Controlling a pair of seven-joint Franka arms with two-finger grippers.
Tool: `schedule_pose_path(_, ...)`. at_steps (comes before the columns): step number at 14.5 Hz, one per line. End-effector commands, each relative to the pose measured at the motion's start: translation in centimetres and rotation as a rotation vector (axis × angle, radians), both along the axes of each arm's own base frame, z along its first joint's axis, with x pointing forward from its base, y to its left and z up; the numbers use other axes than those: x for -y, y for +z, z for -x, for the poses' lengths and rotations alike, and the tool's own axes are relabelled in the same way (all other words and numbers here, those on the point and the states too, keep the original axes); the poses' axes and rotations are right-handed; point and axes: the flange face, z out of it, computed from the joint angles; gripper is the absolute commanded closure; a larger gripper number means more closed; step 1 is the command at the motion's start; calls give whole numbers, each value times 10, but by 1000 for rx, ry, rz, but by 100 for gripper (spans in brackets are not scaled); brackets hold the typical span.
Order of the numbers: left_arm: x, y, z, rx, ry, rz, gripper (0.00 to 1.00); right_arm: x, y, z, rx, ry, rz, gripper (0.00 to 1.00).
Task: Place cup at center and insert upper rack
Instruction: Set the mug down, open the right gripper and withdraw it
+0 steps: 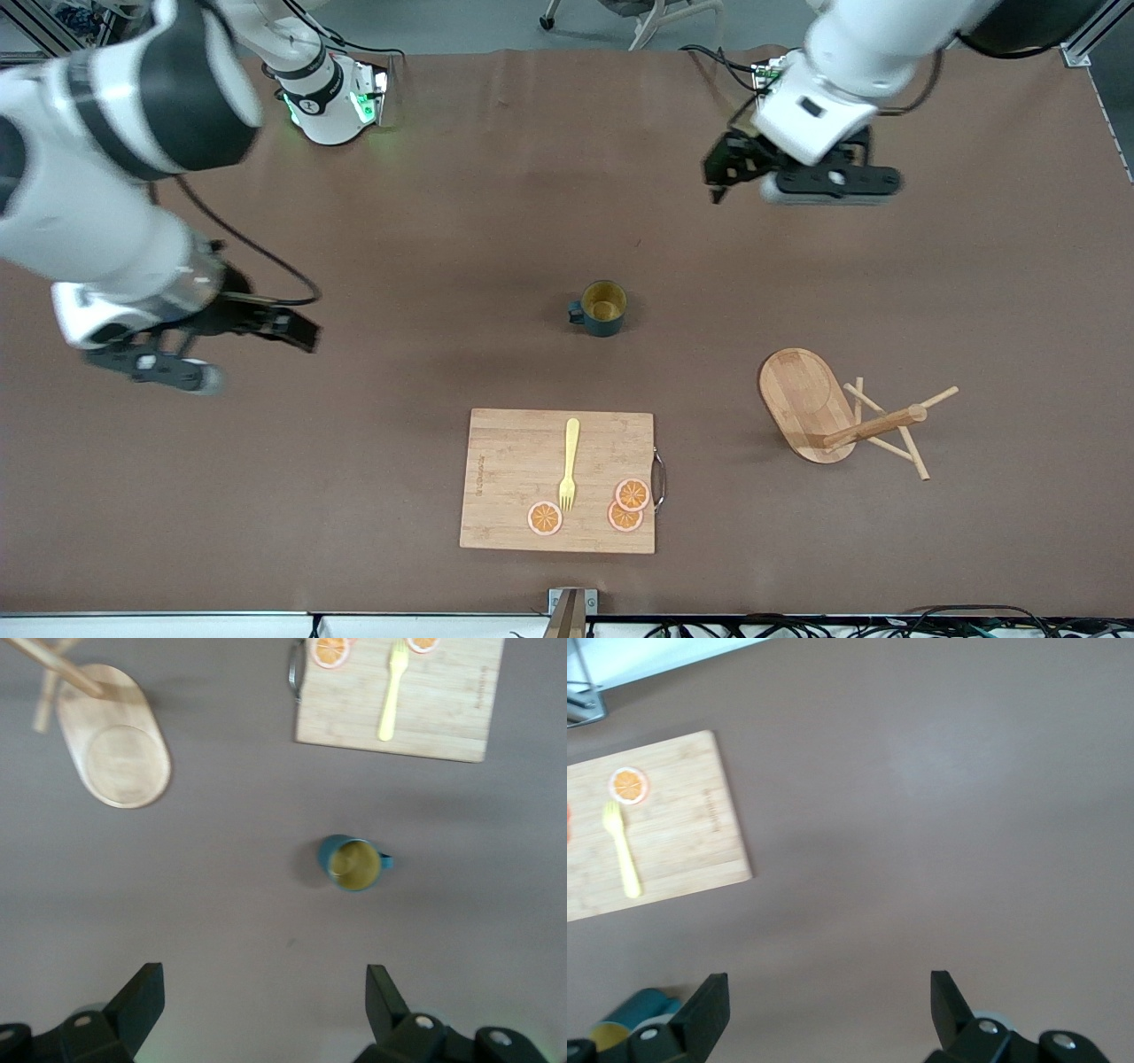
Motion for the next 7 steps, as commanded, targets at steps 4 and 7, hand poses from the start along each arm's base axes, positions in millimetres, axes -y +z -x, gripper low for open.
schedule_pose_path(4,124,-62,71,89,81,-27,0,111,38,26,21,101,-17,0)
schedule_pose_path(7,185,-117,106,133,148,-78,0,187,53,51,38,153,-19,0)
